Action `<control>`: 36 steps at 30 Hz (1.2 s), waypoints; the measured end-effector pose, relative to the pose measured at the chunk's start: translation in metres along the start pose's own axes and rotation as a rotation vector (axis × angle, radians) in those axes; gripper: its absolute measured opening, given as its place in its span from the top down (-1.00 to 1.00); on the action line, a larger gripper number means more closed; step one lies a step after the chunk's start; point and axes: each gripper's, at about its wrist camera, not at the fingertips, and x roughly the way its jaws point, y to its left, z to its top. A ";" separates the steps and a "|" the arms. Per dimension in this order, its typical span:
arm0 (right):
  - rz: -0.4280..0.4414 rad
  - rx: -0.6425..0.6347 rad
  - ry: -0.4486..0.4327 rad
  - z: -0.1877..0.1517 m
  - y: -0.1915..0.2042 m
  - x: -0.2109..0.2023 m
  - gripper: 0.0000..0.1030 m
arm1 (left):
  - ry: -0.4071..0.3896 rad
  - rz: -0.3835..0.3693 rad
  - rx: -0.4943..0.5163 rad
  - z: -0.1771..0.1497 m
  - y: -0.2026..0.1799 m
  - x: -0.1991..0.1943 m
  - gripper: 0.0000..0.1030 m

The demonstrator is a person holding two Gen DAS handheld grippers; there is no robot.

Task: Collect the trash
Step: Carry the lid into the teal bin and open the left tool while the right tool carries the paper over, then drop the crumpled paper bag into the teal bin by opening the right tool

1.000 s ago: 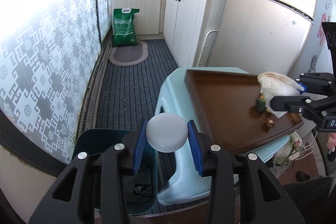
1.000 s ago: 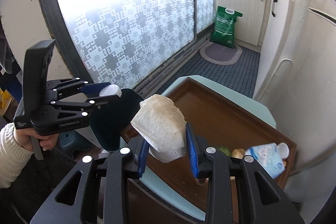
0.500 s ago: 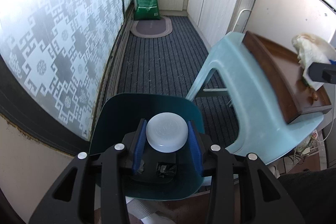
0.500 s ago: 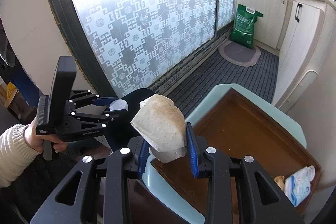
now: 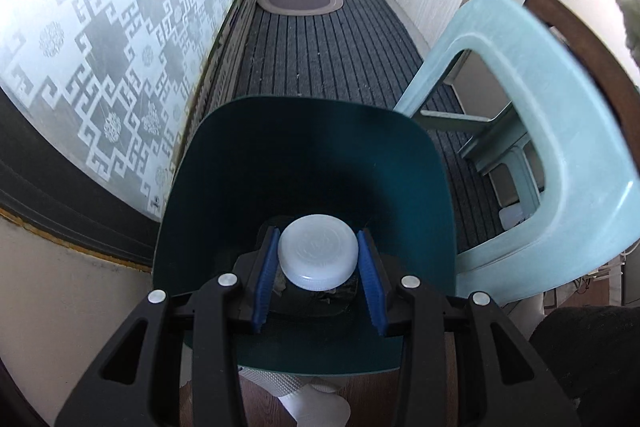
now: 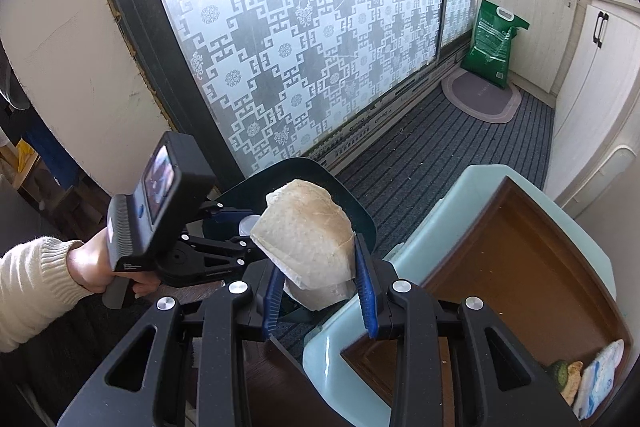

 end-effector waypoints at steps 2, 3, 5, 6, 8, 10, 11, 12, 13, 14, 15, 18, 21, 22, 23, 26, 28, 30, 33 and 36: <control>0.004 -0.001 0.005 0.002 0.003 0.003 0.36 | 0.015 0.003 -0.010 -0.002 0.004 0.006 0.19; 0.004 -0.003 0.011 0.003 0.004 0.006 0.36 | 0.020 0.006 -0.013 -0.003 0.005 0.007 0.19; 0.002 -0.004 0.020 0.004 0.006 0.010 0.36 | 0.025 0.014 -0.019 -0.004 0.008 0.010 0.17; 0.001 -0.004 0.026 0.004 0.008 0.013 0.36 | 0.024 0.012 -0.026 -0.004 0.010 0.010 0.15; -0.003 -0.003 0.036 0.005 0.009 0.018 0.36 | 0.014 0.013 -0.030 -0.004 0.013 0.006 0.15; -0.005 0.000 0.045 0.006 0.011 0.024 0.36 | -0.004 0.020 -0.028 -0.004 0.015 -0.001 0.14; -0.008 0.000 0.050 0.007 0.012 0.027 0.36 | -0.016 0.017 -0.032 -0.004 0.016 -0.005 0.14; -0.008 0.001 0.054 0.007 0.013 0.030 0.36 | -0.027 0.017 -0.035 -0.003 0.017 -0.010 0.14; -0.009 -0.001 0.059 0.008 0.015 0.033 0.36 | -0.044 0.018 -0.036 -0.003 0.017 -0.017 0.15; -0.010 -0.002 0.063 0.008 0.016 0.035 0.36 | -0.056 0.018 -0.036 -0.002 0.018 -0.022 0.15; -0.013 -0.004 0.070 0.008 0.018 0.038 0.36 | -0.069 0.017 -0.037 -0.002 0.018 -0.028 0.20; -0.025 -0.007 0.092 0.009 0.022 0.050 0.36 | -0.119 0.011 -0.041 0.001 0.021 -0.048 0.30; -0.038 -0.008 0.118 0.009 0.028 0.064 0.37 | -0.170 0.004 -0.050 0.003 0.023 -0.068 0.43; -0.044 -0.010 0.126 0.010 0.030 0.069 0.36 | -0.190 -0.001 -0.056 0.003 0.024 -0.076 0.45; -0.050 -0.018 0.140 0.009 0.033 0.076 0.37 | -0.205 -0.004 -0.061 0.005 0.025 -0.082 0.49; -0.048 -0.025 0.171 0.007 0.040 0.093 0.37 | -0.245 -0.018 -0.074 0.006 0.028 -0.100 0.55; -0.047 -0.034 0.195 0.004 0.046 0.106 0.37 | -0.270 -0.023 -0.078 0.007 0.029 -0.110 0.63; -0.045 -0.040 0.215 0.003 0.052 0.118 0.37 | -0.287 -0.029 -0.081 0.007 0.029 -0.118 0.65; -0.040 -0.044 0.248 -0.001 0.058 0.138 0.36 | -0.312 -0.036 -0.081 0.006 0.031 -0.129 0.66; -0.035 -0.045 0.282 -0.006 0.061 0.157 0.36 | -0.336 -0.036 -0.076 0.004 0.031 -0.138 0.68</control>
